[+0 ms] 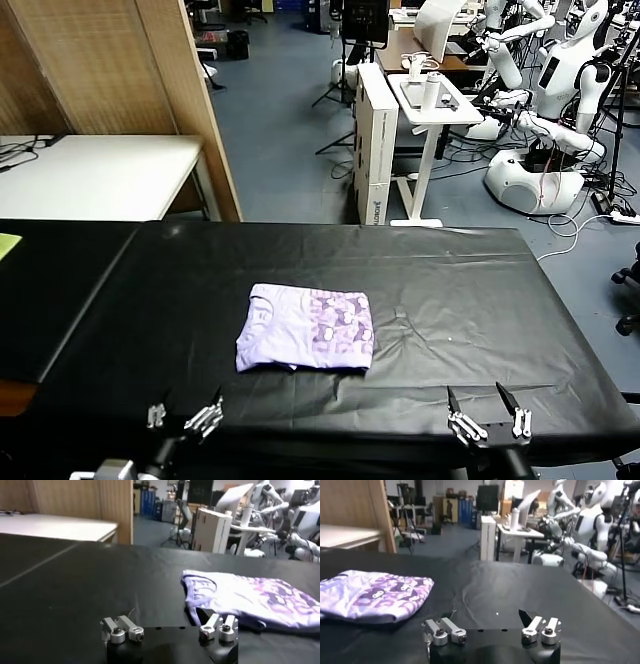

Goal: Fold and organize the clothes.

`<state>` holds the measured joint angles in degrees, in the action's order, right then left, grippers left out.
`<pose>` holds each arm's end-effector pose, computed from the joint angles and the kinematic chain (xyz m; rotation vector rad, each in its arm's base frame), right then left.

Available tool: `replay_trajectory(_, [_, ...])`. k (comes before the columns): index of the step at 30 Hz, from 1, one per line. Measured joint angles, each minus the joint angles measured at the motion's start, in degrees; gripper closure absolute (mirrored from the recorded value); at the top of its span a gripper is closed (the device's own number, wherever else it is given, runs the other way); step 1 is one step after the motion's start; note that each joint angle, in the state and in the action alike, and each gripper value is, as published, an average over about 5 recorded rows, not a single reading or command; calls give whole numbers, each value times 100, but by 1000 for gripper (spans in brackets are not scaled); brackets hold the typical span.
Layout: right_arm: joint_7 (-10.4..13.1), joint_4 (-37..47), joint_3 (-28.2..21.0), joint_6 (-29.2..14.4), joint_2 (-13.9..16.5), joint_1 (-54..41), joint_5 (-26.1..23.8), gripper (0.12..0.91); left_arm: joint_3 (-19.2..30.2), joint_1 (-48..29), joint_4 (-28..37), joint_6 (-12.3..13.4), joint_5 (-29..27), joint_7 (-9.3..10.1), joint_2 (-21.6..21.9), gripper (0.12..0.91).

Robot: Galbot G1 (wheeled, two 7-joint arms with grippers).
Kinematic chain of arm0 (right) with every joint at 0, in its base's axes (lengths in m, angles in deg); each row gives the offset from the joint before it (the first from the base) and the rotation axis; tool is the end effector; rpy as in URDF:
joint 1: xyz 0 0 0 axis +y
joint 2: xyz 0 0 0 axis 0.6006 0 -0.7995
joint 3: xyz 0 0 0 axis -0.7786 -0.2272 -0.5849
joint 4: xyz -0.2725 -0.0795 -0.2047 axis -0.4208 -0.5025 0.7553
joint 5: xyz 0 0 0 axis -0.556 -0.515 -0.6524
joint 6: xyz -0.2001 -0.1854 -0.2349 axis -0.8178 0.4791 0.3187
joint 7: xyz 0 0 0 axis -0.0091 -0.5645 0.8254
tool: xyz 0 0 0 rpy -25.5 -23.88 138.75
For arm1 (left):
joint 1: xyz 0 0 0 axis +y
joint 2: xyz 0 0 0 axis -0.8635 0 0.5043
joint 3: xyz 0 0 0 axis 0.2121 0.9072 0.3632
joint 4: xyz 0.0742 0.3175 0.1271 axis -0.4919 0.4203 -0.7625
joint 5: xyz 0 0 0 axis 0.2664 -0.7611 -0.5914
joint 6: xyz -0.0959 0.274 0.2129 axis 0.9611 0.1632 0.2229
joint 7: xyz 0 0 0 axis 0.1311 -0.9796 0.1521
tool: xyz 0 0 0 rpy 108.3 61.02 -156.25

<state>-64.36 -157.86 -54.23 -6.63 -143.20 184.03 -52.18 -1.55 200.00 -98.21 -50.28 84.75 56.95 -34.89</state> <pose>0.0727 -0.0543 -0.2469 -0.0016 -2.8137 0.0988 0.0961 0.0563 -0.2780 -0.0762 -2.7438 0.1046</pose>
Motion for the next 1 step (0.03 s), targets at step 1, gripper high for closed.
replay_trajectory(1, [-2, -4, 2, 0, -8, 6, 1, 118, 6, -8, 6, -5, 0, -1, 4, 123])
